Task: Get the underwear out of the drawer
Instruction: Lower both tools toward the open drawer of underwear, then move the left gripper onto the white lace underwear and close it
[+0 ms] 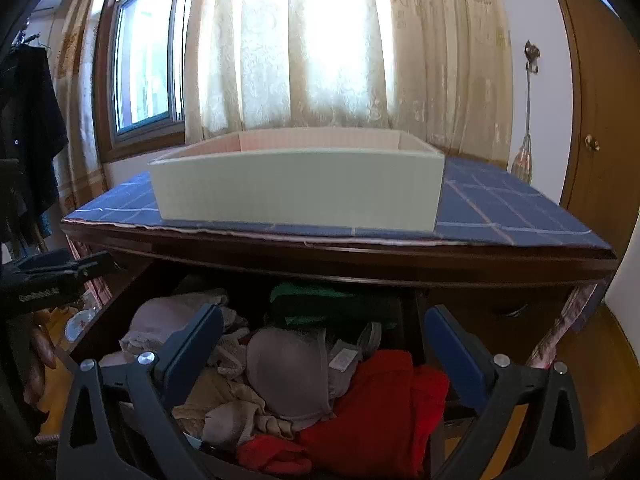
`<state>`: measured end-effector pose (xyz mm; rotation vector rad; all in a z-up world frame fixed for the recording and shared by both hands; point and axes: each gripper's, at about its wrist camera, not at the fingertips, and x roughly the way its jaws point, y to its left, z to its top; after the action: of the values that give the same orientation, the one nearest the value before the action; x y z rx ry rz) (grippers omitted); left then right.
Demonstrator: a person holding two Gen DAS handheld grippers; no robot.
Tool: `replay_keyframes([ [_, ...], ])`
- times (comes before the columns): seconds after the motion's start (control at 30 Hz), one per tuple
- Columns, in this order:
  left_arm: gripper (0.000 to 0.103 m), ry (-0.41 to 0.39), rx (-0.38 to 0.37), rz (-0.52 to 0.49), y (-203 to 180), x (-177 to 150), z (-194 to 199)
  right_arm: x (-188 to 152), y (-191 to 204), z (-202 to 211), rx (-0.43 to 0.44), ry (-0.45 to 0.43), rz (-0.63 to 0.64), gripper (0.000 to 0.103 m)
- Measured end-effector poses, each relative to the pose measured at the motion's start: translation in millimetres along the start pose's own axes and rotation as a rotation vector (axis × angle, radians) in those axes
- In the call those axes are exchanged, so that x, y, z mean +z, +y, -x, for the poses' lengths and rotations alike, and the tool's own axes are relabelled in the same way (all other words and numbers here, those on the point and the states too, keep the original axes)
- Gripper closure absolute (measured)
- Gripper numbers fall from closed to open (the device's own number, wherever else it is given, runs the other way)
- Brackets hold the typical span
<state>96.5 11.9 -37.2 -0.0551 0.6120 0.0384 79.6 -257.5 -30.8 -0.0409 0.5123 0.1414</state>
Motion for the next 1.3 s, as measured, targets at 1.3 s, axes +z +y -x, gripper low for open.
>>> replay_keyframes([
  [1.3,0.01,0.414,-0.103,-0.037,-24,-49,-79,-12,2,-31,0.056,0.082,0.005,0.01],
])
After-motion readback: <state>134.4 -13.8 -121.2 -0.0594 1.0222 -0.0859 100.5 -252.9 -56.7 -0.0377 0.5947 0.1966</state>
